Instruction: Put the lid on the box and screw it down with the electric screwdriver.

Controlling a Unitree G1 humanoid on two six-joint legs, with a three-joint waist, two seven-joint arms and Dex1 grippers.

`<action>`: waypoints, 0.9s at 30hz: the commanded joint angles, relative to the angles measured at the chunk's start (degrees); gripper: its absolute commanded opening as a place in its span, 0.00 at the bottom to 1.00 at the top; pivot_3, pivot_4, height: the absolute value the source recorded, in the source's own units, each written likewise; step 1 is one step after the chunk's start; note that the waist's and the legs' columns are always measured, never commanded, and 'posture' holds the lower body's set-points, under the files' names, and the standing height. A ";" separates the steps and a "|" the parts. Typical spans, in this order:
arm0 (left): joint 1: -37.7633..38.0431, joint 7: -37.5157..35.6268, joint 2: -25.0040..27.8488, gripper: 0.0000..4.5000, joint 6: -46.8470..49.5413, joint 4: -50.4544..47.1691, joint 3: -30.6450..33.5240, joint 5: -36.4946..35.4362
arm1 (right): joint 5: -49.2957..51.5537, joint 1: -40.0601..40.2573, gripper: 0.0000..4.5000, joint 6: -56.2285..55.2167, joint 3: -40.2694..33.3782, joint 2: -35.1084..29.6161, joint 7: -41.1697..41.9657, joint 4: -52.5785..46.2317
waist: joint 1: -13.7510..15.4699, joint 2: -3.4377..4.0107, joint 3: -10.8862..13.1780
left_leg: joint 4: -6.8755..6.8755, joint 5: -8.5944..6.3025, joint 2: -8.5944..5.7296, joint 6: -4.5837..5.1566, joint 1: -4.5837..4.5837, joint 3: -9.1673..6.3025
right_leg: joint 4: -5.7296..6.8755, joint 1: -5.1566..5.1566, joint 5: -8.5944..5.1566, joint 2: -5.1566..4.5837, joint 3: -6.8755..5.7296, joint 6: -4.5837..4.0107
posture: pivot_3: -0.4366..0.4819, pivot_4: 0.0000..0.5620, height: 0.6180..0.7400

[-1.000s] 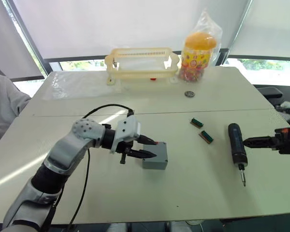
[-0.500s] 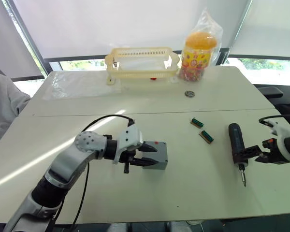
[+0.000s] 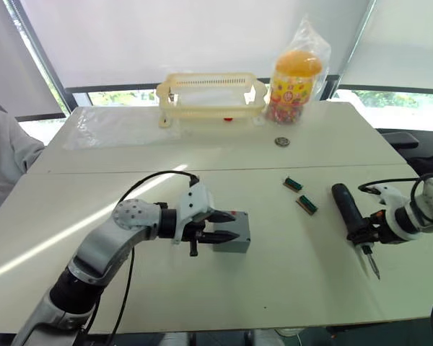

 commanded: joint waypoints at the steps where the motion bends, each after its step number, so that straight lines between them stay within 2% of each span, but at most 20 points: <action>1: 0.34 0.35 0.06 0.39 -0.48 -1.35 0.70 -0.30 | -3.28 0.76 0.39 -0.48 -2.02 0.89 -1.51 1.48 | 0.04 -0.06 -0.04 | 0.06 0.00 0.00 0.00 0.01 0.00 | -0.03 0.07 0.00 0.00 0.00 -0.02 | 0.48 0.27 1.00; 5: -0.22 0.27 0.62 0.39 -0.38 -0.69 1.70 -0.53 | -3.75 0.49 0.39 2.90 -13.24 2.66 -4.67 3.42 | 0.16 -0.06 -0.03 | 0.21 0.00 -0.03 0.00 -0.03 0.00 | -0.05 0.13 0.00 -0.03 0.01 -0.07 | 0.48 0.27 1.00; 8: -1.19 -0.55 1.65 0.39 0.00 1.11 3.80 -1.55 | -6.78 -0.68 0.39 2.70 -30.09 5.91 -12.56 3.05 | 0.22 0.21 0.09 | 0.21 0.00 -0.04 0.00 -0.10 0.01 | -0.01 0.02 0.03 -0.04 0.02 -0.04 | 0.48 0.27 1.00; 11: -2.64 -2.48 3.21 0.39 0.91 4.64 6.12 -2.99 | -11.68 -2.36 0.39 4.70 -51.98 12.61 -22.78 -7.26 | 0.33 0.43 0.14 | 0.12 0.00 -0.05 0.00 -0.25 0.03 | 0.14 -0.28 0.10 -0.03 0.05 0.10 | 0.48 0.27 1.00; 12: -3.46 -3.30 3.86 0.39 1.08 6.17 6.55 -3.20 | -14.17 -2.29 0.39 5.08 -57.92 16.09 -26.11 -15.57 | 0.33 0.51 0.13 | 0.02 0.01 -0.05 -0.01 -0.26 0.02 | 0.26 -0.39 0.11 -0.03 0.05 0.12 | 0.48 0.27 1.00; 14: -4.92 -4.80 4.71 0.39 0.94 8.84 6.99 -3.36 | -17.34 -2.79 0.39 5.01 -64.52 22.65 -30.57 -29.01 | 0.31 0.70 0.12 | -0.10 0.02 -0.04 -0.02 -0.28 0.01 | 0.49 -0.63 0.11 -0.02 0.05 0.13 | 0.48 0.27 1.00; 16: -7.76 -5.80 4.04 0.39 0.34 12.75 6.57 -3.07 | -17.97 -1.16 0.39 -2.84 -65.21 30.89 -34.46 -41.51 | 0.23 0.72 0.11 | -0.19 0.02 -0.04 -0.03 -0.28 -0.03 | 0.86 -0.82 -0.06 -0.02 0.04 0.15 | 0.48 0.27 1.00; 18: -10.22 -7.15 3.31 0.39 -0.70 16.14 5.33 -2.14 | -16.00 0.23 0.39 -8.81 -62.43 37.21 -33.87 -48.11 | -0.09 0.74 0.10 | -0.21 0.02 -0.01 -0.02 -0.23 -0.12 | 1.01 -0.83 -0.12 0.05 0.01 0.10 | 0.48 0.27 1.00; 23: -12.70 -10.02 2.49 0.39 -3.12 20.38 2.31 0.82 | -3.55 0.70 0.39 -24.63 -59.54 52.63 -25.56 -54.22 | -1.72 0.89 0.12 | -0.18 0.02 0.01 -0.03 -0.12 0.00 | 1.08 -0.79 -0.11 0.07 0.15 0.09 | 0.48 0.27 1.00; 24: -12.78 -10.43 2.53 0.39 -3.45 20.70 2.18 1.11 | -2.38 1.10 0.39 -26.66 -58.39 53.94 -24.91 -54.52 | -1.74 0.96 0.16 | -0.21 0.02 0.01 -0.02 -0.11 0.01 | 1.09 -0.81 -0.11 0.07 0.17 0.09 | 0.48 0.27 1.00; 27: -12.76 -10.27 1.66 0.39 -3.27 20.36 1.92 1.37 | -6.34 9.41 0.39 -37.69 -43.25 52.57 -17.45 -55.68 | -1.37 1.00 0.19 | -0.29 0.02 0.00 -0.03 -0.20 -0.01 | 1.07 -0.93 -0.11 0.07 0.16 0.09 | 0.48 0.27 1.00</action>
